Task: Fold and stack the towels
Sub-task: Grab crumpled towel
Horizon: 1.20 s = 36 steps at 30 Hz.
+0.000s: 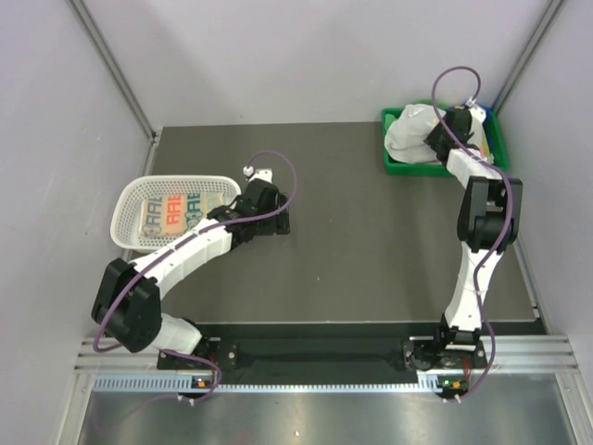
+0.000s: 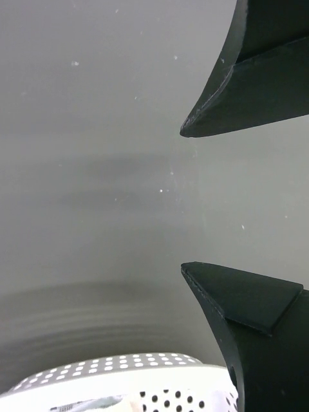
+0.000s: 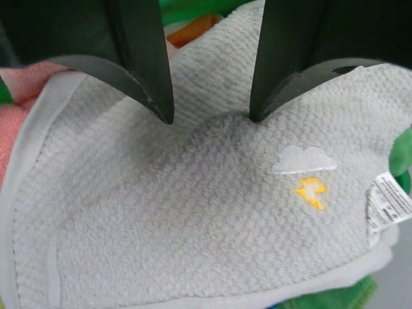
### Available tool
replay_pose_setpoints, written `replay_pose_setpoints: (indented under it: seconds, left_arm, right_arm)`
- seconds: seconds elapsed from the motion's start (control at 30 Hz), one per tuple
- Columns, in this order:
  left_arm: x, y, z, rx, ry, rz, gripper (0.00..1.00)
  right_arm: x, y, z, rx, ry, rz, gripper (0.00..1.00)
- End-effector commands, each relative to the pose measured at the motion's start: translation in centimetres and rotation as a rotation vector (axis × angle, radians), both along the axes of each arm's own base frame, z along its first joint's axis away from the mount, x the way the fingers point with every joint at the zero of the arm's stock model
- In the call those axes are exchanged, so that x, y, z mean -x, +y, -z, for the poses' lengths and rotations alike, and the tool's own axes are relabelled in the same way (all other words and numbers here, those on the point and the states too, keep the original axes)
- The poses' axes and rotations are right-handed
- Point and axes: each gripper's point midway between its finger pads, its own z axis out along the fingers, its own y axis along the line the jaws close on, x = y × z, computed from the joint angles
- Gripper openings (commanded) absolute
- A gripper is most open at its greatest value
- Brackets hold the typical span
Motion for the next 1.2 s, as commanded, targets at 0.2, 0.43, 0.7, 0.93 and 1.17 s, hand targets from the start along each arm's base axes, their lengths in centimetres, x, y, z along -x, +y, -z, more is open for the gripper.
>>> replay_pose_setpoints:
  seconds: [0.2, 0.43, 0.7, 0.93, 1.17]
  left_arm:
    - [-1.8, 0.2, -1.3, -0.009, -0.081, -0.027, 0.82]
    - [-1.7, 0.0, -0.6, -0.014, -0.064, -0.013, 0.82]
    - [-1.6, 0.0, -0.3, -0.01, -0.058, -0.01, 0.82]
    - [-1.4, -0.1, -0.7, 0.01, -0.062, -0.009, 0.82]
    - [-1.3, -0.5, -1.3, 0.038, -0.074, 0.001, 0.81]
  right_arm:
    - [-2.7, -0.2, -7.0, -0.014, -0.278, -0.005, 0.52]
    - [-3.5, -0.6, -6.2, -0.027, -0.257, -0.01, 0.47]
    - [-2.9, -0.6, -7.2, -0.019, -0.289, -0.017, 0.17]
    - [-0.3, -0.2, -12.1, -0.017, -0.354, -0.026, 0.02]
    - [5.0, 1.0, -15.4, -0.043, -0.376, -0.041, 0.0]
